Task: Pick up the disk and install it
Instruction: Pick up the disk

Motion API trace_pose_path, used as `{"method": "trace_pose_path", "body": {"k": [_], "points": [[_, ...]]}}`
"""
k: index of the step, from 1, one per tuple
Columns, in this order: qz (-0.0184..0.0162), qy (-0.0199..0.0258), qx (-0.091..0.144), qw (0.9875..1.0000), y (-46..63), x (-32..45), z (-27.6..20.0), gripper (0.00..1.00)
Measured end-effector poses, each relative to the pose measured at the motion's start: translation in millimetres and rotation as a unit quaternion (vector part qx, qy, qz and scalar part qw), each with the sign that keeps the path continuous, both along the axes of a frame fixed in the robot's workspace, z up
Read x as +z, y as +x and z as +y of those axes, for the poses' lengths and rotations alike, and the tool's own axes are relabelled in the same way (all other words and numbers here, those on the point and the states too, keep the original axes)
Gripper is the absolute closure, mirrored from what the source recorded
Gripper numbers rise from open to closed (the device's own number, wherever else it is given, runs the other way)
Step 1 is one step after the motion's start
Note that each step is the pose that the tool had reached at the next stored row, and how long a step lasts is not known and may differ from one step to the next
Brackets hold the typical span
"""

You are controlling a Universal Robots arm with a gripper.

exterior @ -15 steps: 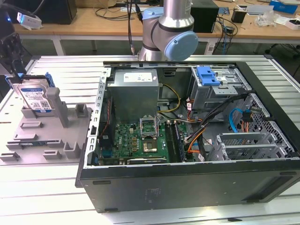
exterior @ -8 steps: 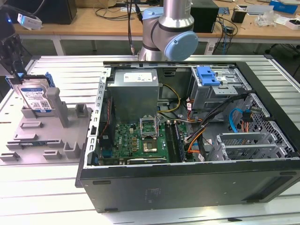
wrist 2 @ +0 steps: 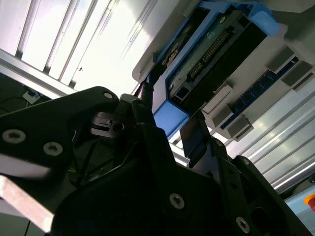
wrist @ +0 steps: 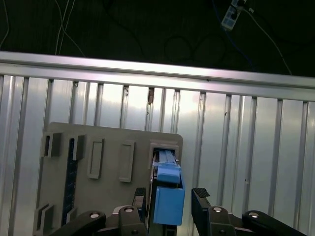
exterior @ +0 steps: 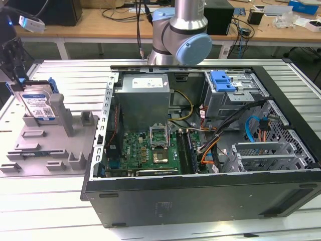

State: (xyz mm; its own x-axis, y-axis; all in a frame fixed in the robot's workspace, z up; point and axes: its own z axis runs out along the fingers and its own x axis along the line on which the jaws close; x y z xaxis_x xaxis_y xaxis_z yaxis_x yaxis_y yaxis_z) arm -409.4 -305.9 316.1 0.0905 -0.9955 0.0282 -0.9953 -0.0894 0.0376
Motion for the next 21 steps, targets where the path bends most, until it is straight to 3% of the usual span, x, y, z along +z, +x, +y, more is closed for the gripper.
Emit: {"method": "trace_pose_path", "body": {"k": [2,3,5,21], "points": [[-0.0001,0.0000,0.000,1.0000,0.1,-0.6,-0.7,0.50],[0.0001,0.0000,0.000,1.0000,0.4,-2.2,-3.3,0.50],[0.0001,0.0000,-0.001,1.0000,2.5,-6.7,-3.3,0.50],[-0.0001,0.0000,-0.017,0.9999,1.8,-9.6,-3.3,0.50]]}}
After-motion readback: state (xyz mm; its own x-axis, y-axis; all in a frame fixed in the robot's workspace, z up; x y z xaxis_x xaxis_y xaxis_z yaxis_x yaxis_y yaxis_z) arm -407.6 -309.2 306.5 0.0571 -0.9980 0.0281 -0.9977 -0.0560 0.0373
